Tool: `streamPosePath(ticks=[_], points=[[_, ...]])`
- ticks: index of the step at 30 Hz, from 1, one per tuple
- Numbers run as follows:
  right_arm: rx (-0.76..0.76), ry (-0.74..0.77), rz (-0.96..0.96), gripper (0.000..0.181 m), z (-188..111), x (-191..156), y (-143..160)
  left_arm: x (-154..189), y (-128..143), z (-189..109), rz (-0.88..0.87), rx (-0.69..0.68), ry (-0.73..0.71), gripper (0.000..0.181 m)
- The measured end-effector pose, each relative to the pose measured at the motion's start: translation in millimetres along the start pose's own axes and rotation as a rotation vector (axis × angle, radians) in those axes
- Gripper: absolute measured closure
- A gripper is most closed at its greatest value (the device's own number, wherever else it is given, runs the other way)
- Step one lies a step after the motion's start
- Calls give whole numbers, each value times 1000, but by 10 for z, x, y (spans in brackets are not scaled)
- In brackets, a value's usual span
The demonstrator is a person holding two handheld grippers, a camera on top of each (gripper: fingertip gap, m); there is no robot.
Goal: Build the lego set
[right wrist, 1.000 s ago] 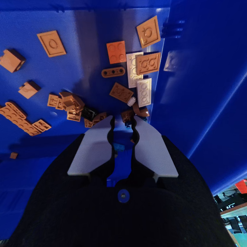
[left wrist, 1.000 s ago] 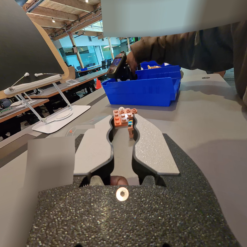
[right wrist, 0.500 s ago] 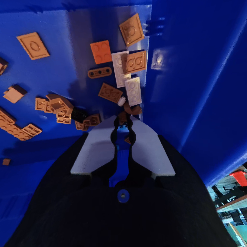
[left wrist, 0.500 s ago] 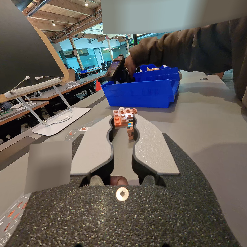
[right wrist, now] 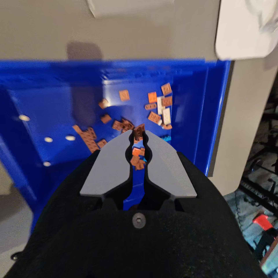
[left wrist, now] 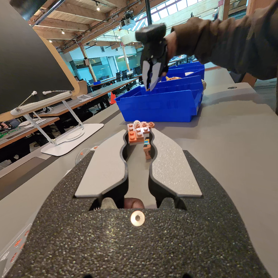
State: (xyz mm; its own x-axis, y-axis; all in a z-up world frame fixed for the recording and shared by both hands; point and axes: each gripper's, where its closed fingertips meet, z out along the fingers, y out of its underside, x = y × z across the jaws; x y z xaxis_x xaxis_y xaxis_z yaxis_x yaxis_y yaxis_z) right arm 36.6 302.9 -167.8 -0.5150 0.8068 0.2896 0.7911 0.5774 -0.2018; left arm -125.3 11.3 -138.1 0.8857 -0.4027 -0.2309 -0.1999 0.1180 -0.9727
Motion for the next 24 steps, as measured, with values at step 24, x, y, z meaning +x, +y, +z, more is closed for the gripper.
streamPosePath(ticks=[24], points=[[1066, -213, 133, 173, -262, -2610, -2588, -339, 116, 125, -17, 12, -304, 155]])
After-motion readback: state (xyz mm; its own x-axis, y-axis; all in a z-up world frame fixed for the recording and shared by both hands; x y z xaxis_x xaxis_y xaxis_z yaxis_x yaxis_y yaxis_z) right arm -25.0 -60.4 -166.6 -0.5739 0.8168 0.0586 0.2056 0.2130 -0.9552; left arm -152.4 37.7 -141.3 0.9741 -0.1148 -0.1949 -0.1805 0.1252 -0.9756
